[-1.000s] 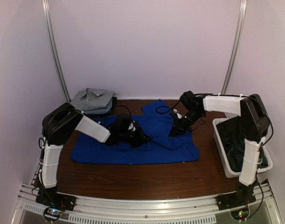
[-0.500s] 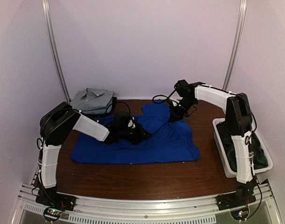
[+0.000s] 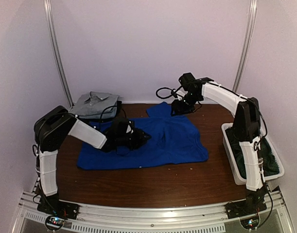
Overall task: Fold and stack the mixed laundry pile
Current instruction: Smooth out the 1/3-folded T-shirt at the center of the board, then move the 1/3-folded T-shirt to the center of the board.
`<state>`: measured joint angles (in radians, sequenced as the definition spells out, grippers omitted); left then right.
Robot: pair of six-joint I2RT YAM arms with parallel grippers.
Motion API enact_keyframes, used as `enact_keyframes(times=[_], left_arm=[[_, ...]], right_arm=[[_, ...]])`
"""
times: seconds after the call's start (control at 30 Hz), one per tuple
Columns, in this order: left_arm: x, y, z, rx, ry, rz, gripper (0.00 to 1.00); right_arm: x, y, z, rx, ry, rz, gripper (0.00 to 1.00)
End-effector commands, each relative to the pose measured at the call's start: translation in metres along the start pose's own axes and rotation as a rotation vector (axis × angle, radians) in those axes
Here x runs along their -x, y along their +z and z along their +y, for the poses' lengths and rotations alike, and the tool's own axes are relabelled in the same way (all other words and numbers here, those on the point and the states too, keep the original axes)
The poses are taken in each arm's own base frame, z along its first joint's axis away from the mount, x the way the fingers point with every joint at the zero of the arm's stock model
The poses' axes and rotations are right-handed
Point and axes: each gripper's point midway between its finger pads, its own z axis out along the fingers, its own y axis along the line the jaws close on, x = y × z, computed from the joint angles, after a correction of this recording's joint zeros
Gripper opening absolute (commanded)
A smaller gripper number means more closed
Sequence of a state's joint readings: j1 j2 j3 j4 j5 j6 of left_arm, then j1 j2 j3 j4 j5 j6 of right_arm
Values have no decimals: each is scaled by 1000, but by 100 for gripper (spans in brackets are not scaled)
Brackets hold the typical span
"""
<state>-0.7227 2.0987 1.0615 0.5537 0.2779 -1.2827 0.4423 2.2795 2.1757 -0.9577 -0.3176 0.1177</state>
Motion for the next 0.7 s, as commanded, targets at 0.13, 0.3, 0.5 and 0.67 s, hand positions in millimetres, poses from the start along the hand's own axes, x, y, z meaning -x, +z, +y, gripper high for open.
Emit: enact_keyframes(times=[0.13,0.3,0.5,0.67], left_arm=[[48,-79,-15,272,233,-83,62],[17,-121,10,426,295,70,73],[-25,-145,55,489,224,182,72],[-41,-162,96,585,144,209,63]], right_arm=[[-37,-34,-20,-152,24,71,60],[-94,-32,12,64,91,123,57],[-147,-1,14,128,175,221,55],[-188,18,1,89,203,311,53]])
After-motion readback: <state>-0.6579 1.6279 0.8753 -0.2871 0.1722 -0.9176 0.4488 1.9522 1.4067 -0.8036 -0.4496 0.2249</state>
